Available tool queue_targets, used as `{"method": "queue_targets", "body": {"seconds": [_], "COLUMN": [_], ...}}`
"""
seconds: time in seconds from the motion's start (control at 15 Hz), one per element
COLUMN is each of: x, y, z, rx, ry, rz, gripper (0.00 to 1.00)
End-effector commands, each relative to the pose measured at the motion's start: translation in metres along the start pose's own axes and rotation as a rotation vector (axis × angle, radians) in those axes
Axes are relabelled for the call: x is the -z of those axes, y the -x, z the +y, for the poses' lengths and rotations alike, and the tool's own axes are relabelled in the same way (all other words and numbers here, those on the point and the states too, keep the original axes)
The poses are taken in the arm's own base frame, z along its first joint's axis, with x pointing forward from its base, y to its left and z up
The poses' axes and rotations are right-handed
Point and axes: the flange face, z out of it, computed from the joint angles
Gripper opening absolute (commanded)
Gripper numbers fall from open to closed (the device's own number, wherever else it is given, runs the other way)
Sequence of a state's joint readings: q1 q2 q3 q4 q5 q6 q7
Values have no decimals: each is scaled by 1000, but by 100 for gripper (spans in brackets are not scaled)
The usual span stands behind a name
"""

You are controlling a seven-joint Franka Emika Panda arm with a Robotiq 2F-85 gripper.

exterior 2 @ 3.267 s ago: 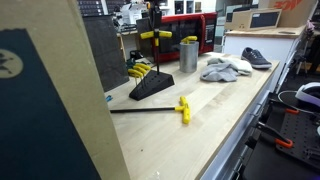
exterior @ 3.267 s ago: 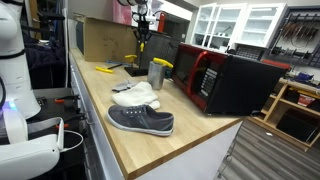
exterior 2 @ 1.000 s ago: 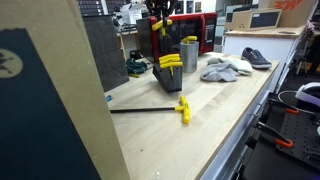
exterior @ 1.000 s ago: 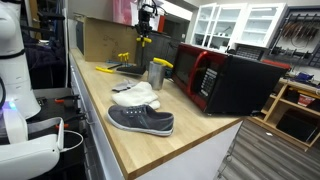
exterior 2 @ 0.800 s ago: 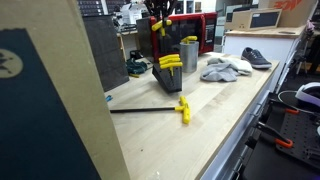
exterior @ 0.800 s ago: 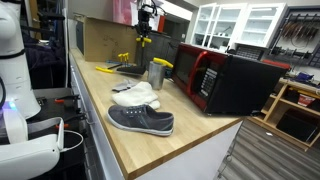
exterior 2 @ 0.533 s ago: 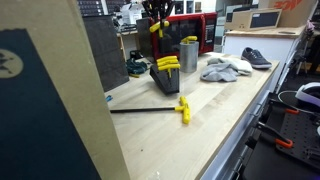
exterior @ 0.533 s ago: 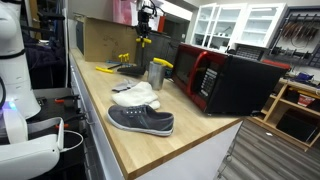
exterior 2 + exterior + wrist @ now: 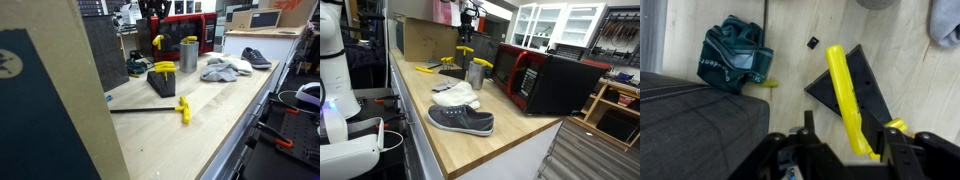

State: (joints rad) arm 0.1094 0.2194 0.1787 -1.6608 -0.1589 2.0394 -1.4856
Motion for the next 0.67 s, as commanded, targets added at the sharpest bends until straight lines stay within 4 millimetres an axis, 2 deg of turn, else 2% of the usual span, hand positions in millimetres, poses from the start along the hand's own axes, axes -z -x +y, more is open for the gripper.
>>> {"method": "queue_targets", "body": {"seconds": [0.0,0.13,0.4,0.6], "x": [25,36,33,20], "y": [29,49,90,100], "z": [3,3,-4,-7], "rx": [-2,-202,-470,-637], "ry": [61,58,9,-36], "rz": [47,70,99,101], "gripper": [87,99,100,100]}}
